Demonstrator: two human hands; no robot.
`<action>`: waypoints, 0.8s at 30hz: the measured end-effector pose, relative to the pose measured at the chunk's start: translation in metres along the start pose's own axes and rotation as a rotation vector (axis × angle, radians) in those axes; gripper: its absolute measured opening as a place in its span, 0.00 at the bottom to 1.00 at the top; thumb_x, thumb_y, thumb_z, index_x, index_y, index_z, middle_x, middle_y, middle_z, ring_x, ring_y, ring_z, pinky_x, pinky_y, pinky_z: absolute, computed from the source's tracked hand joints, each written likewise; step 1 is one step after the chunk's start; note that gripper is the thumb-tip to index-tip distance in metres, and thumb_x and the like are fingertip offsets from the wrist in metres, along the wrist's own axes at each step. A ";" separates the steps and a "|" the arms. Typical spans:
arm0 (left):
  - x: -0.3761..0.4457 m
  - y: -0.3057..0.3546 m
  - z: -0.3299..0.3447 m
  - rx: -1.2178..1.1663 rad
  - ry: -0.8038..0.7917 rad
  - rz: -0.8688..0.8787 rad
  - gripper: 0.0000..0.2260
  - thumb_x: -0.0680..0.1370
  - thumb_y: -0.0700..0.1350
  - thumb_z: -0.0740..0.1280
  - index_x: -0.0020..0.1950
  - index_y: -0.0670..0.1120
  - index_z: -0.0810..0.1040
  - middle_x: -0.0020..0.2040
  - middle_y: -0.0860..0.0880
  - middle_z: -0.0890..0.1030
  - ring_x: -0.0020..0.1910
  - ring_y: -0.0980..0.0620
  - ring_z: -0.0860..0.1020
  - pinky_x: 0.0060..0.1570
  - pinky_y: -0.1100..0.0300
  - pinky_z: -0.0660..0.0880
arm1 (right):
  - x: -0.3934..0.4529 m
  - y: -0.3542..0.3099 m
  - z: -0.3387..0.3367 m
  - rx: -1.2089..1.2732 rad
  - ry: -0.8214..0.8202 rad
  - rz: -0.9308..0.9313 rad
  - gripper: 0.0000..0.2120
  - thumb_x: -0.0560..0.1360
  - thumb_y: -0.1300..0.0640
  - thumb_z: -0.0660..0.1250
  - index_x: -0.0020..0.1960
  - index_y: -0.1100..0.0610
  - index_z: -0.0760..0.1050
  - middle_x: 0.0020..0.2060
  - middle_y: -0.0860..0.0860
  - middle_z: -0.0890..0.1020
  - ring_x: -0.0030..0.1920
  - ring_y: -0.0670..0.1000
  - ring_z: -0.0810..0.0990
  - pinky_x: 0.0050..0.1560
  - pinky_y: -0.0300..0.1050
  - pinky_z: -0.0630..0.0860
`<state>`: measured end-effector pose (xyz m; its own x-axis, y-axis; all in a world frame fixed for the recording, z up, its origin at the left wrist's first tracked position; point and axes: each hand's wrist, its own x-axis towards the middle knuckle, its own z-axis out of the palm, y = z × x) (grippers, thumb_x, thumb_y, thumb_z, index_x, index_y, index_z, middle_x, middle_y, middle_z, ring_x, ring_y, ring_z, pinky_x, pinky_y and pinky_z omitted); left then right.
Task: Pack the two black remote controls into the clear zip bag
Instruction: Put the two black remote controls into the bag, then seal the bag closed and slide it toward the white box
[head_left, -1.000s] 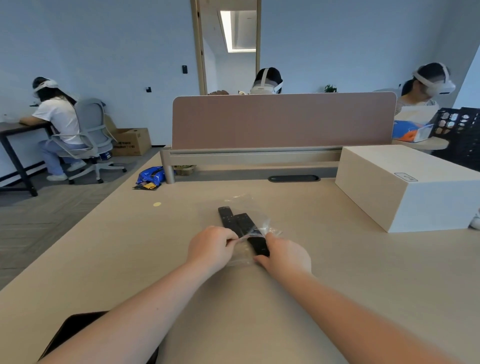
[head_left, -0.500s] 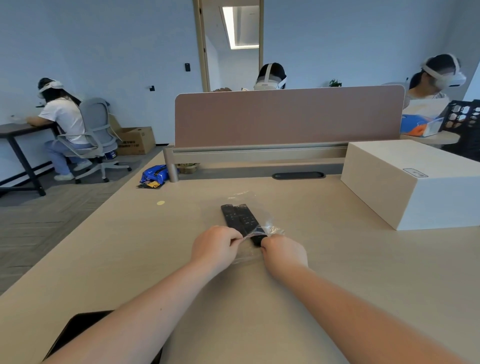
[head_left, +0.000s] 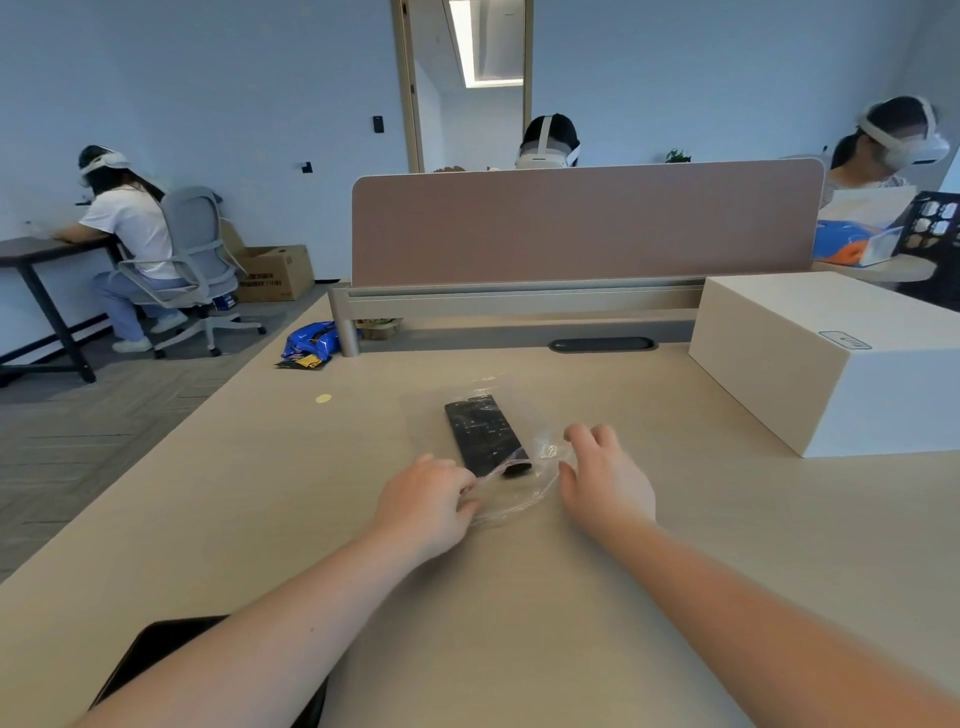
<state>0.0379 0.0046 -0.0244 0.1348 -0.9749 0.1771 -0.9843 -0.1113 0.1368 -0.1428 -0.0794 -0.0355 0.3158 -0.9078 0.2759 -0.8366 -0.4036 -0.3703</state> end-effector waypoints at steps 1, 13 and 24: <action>-0.002 -0.001 0.001 0.012 -0.010 0.000 0.10 0.76 0.52 0.62 0.52 0.51 0.79 0.51 0.52 0.80 0.55 0.47 0.73 0.48 0.54 0.76 | 0.002 0.003 -0.001 -0.008 -0.043 0.017 0.15 0.79 0.53 0.57 0.66 0.50 0.66 0.59 0.53 0.71 0.49 0.60 0.79 0.40 0.47 0.74; -0.007 -0.011 -0.001 -0.096 -0.030 0.014 0.21 0.75 0.33 0.57 0.61 0.51 0.78 0.58 0.46 0.79 0.59 0.43 0.75 0.55 0.54 0.74 | 0.001 0.005 -0.017 -0.264 -0.128 -0.144 0.10 0.75 0.64 0.59 0.50 0.57 0.77 0.57 0.54 0.70 0.57 0.57 0.70 0.41 0.46 0.73; -0.026 -0.026 -0.012 -0.203 -0.149 0.096 0.28 0.72 0.51 0.71 0.70 0.53 0.67 0.68 0.53 0.73 0.67 0.51 0.71 0.66 0.58 0.68 | -0.012 0.008 -0.031 -0.451 -0.198 -0.257 0.09 0.77 0.61 0.56 0.54 0.57 0.73 0.53 0.53 0.79 0.60 0.56 0.71 0.45 0.46 0.70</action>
<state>0.0615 0.0348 -0.0203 0.0085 -0.9984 0.0552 -0.9467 0.0097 0.3219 -0.1669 -0.0683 -0.0146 0.5768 -0.8082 0.1189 -0.8165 -0.5657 0.1158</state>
